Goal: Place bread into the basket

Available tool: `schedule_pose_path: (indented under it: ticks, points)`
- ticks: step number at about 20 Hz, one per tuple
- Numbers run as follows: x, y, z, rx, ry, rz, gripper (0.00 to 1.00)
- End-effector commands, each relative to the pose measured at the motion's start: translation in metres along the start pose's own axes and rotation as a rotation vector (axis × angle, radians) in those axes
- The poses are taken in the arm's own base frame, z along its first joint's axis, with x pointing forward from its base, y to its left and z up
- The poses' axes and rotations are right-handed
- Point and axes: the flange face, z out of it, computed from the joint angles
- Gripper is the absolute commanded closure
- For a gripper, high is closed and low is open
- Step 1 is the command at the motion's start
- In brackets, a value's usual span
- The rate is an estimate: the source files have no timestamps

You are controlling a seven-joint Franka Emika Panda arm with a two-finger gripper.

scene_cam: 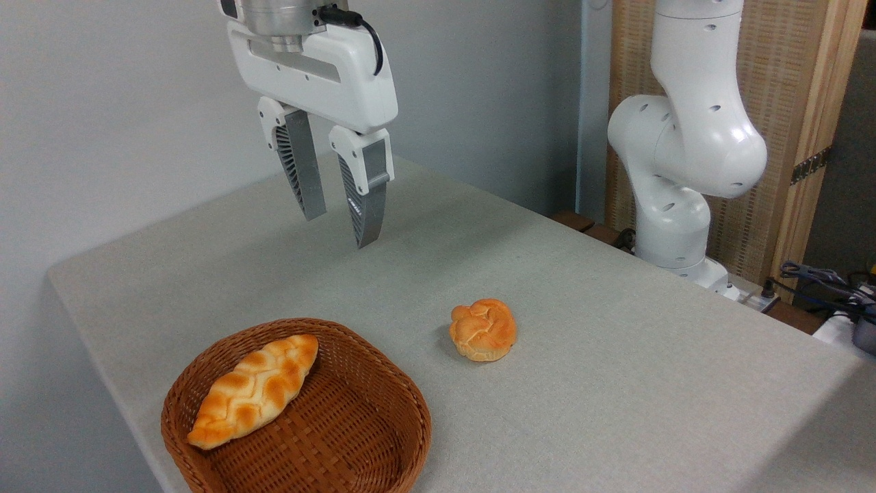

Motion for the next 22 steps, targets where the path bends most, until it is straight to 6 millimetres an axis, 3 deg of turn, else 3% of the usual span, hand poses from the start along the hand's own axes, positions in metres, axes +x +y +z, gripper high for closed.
schedule_pose_path:
  ticks: [1, 22]
  points:
    - [0.0002, -0.0023, -0.0040, -0.014, 0.006, -0.005, 0.00]
    - [-0.0005, -0.0060, -0.0006, -0.018, -0.001, -0.011, 0.00]
